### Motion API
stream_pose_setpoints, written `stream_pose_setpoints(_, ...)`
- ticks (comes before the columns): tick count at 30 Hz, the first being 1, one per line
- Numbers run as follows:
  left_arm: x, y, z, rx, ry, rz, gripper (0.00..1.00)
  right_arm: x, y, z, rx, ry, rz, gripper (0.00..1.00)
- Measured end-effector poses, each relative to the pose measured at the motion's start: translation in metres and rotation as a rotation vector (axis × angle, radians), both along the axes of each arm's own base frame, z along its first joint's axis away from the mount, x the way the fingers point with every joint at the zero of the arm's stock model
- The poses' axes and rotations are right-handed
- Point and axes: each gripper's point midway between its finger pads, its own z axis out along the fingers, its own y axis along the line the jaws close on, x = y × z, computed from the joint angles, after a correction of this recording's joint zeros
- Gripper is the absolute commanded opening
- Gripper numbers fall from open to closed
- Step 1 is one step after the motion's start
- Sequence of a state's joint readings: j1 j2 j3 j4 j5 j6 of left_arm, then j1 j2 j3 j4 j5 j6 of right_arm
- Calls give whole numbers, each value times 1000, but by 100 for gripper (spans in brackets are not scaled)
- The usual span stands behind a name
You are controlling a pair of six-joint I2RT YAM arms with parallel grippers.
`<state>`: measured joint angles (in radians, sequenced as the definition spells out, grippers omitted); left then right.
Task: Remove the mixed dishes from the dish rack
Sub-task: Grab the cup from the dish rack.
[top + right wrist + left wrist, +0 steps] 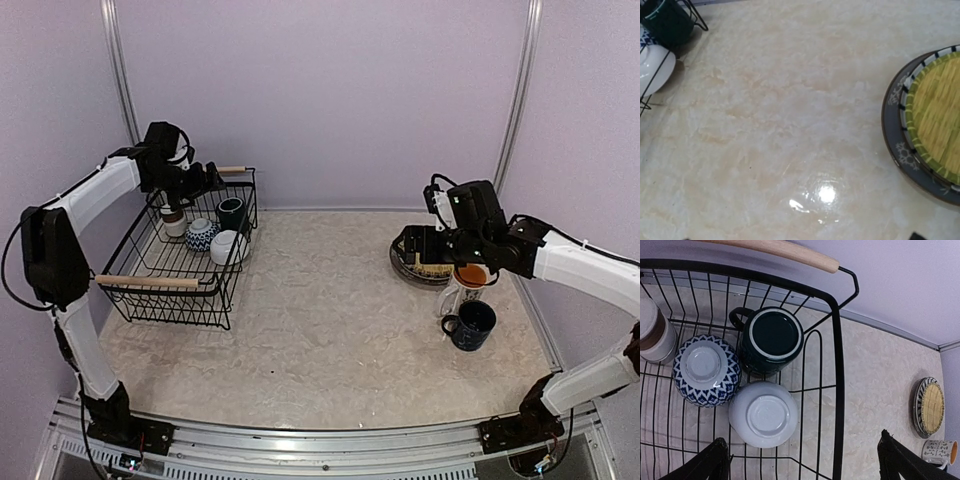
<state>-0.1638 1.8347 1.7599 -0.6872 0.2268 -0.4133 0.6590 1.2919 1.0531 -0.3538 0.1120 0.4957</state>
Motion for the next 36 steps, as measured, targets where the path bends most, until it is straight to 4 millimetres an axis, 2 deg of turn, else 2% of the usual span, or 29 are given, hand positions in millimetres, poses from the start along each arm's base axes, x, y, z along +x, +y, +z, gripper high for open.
stream_pose_setpoints(6, 53, 10, -21, 91, 11, 69, 99, -9, -9, 15, 13, -53, 2, 93)
stream_pose_setpoints(10, 76, 11, -42, 127, 29, 78, 99, -19, -18, 35, 50, -105, -5, 95)
stream_pose_setpoints(15, 93, 12, -63, 168, 47, 67, 99, -31, -30, 57, 95, -161, -18, 96)
stream_pose_setpoints(18, 103, 9, -73, 177, 49, 49, 99, -33, -33, 61, 104, -172, -27, 96)
stream_pose_setpoints(23, 112, 6, -100, 196, 78, 23, 99, -34, -35, 59, 101, -165, -37, 96)
stream_pose_setpoints(27, 118, 3, -114, 212, 83, 3, 99, -34, -36, 56, 100, -158, -40, 96)
stream_pose_setpoints(36, 131, -13, -127, 260, 41, -52, 99, -34, -36, 55, 106, -152, -45, 96)
